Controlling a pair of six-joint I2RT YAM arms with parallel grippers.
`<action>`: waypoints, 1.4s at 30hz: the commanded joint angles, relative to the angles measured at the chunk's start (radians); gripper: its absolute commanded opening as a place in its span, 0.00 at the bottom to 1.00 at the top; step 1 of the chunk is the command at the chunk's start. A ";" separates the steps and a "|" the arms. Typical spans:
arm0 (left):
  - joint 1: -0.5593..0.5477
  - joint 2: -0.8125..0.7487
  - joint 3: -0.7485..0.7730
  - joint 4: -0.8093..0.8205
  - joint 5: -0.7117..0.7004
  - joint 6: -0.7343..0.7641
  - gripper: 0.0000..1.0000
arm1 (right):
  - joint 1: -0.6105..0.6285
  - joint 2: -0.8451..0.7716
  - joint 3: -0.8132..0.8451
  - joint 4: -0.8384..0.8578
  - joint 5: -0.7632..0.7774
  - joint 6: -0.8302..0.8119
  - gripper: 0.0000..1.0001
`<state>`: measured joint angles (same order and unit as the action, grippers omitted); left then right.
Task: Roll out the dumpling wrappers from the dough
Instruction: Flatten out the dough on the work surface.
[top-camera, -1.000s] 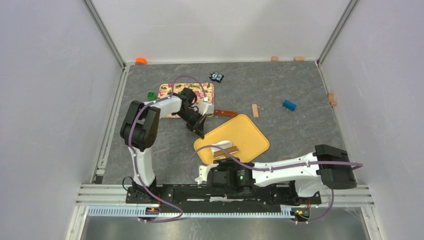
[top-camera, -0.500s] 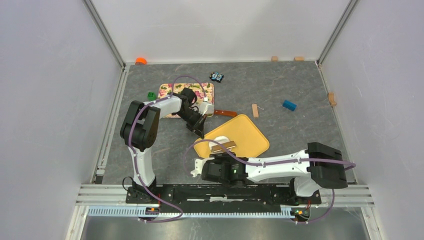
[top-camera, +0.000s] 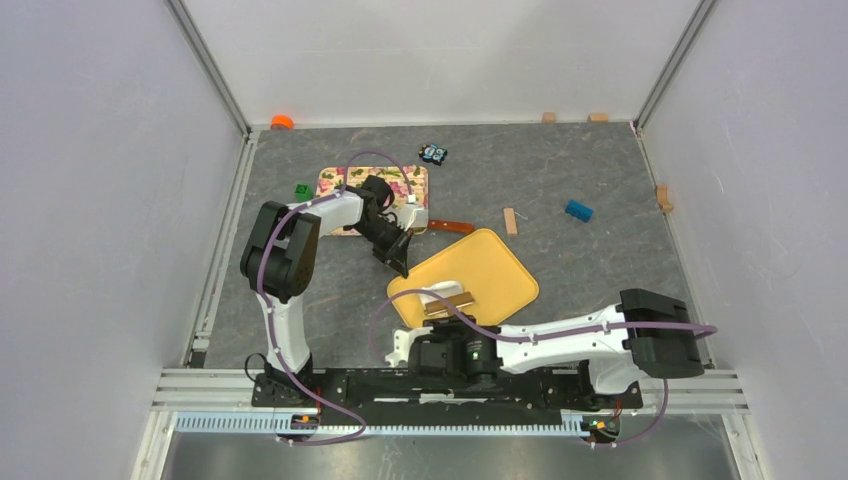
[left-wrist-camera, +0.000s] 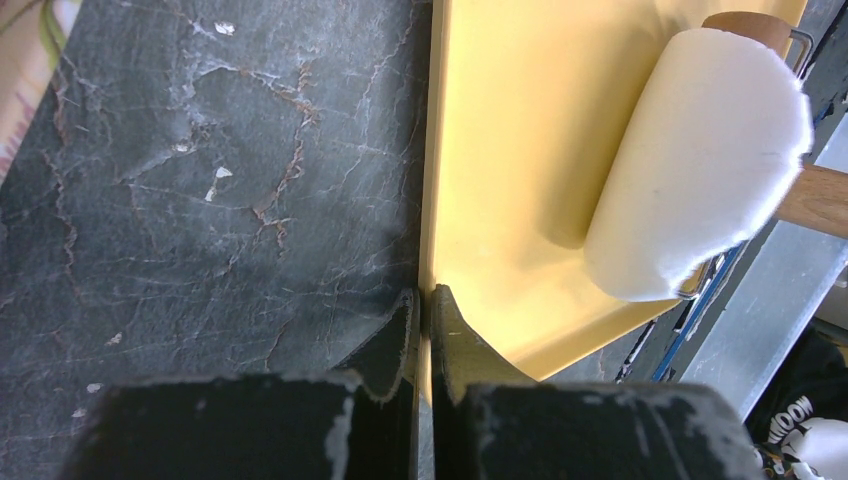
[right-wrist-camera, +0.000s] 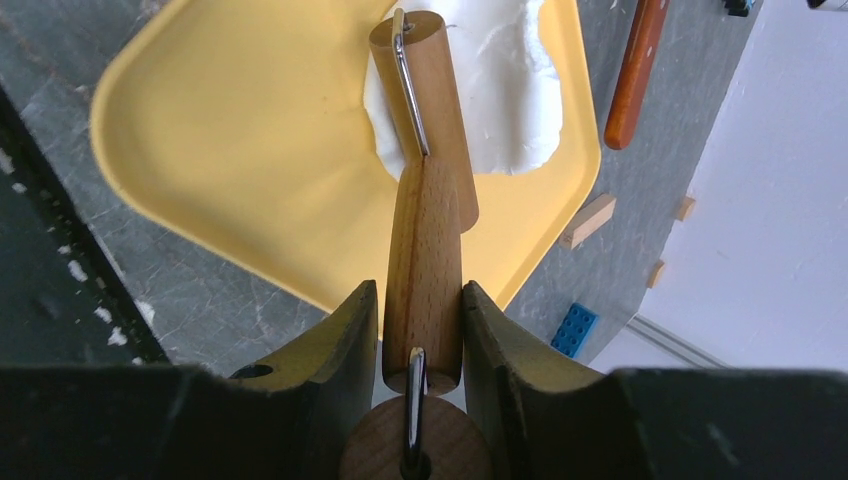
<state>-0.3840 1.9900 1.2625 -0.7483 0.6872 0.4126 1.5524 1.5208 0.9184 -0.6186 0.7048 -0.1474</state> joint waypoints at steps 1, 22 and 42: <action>-0.010 0.051 -0.030 0.053 -0.150 0.001 0.02 | -0.069 0.088 0.064 -0.004 -0.279 -0.081 0.00; -0.010 0.051 -0.029 0.053 -0.149 0.002 0.02 | -0.032 0.045 0.032 -0.019 -0.313 0.023 0.00; -0.009 0.052 -0.029 0.052 -0.150 0.003 0.02 | -0.018 -0.073 0.398 -0.238 -0.063 -0.017 0.00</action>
<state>-0.3843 1.9896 1.2625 -0.7494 0.6868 0.4122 1.5314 1.4891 1.1500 -0.8391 0.5148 -0.1581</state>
